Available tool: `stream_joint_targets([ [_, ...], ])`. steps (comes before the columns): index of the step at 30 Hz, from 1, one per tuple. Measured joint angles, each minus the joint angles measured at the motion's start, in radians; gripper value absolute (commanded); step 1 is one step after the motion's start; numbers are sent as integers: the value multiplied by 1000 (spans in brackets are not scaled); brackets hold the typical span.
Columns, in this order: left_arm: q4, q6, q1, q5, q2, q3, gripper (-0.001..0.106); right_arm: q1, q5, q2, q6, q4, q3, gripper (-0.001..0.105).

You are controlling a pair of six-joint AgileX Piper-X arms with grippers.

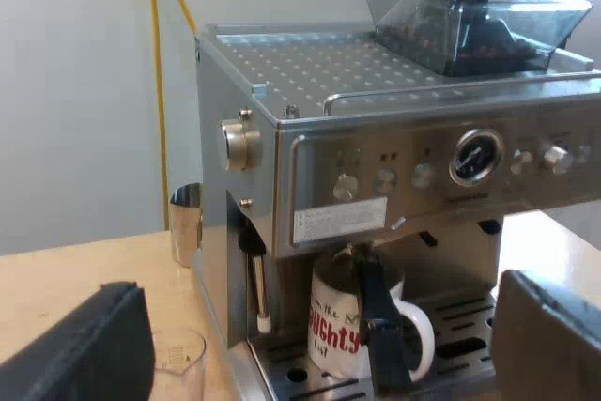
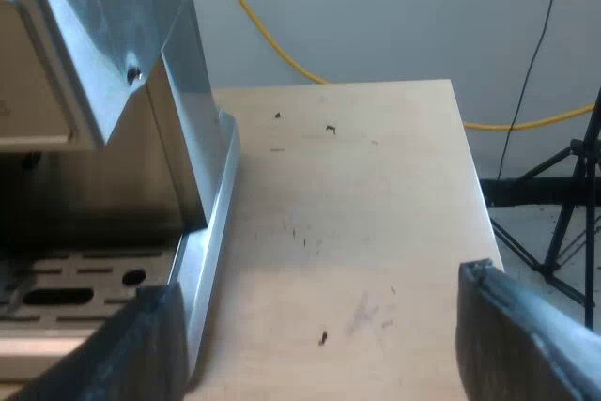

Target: Place mug into machine

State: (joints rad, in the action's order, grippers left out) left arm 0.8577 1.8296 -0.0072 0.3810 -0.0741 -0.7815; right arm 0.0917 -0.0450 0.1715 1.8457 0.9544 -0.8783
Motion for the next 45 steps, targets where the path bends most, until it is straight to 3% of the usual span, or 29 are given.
stream_joint_targets([
  [4,51,-16,0,-7,48,0,79,0,-3,-69,0,52,0,62],
  [9,121,-73,0,-87,86,-3,79,0,-3,-157,0,117,0,62],
  [14,182,-81,0,-92,86,-12,79,0,-44,-179,-62,224,-3,62],
  [22,293,-94,0,-114,86,-11,79,0,-50,-179,-58,264,27,62],
  [28,282,-123,0,-114,86,26,79,0,-34,-179,-74,168,121,62],
  [33,215,-123,0,-125,86,127,79,0,3,-179,-94,93,235,62],
  [45,113,-123,0,-129,86,307,79,0,17,-179,-96,81,356,62],
])
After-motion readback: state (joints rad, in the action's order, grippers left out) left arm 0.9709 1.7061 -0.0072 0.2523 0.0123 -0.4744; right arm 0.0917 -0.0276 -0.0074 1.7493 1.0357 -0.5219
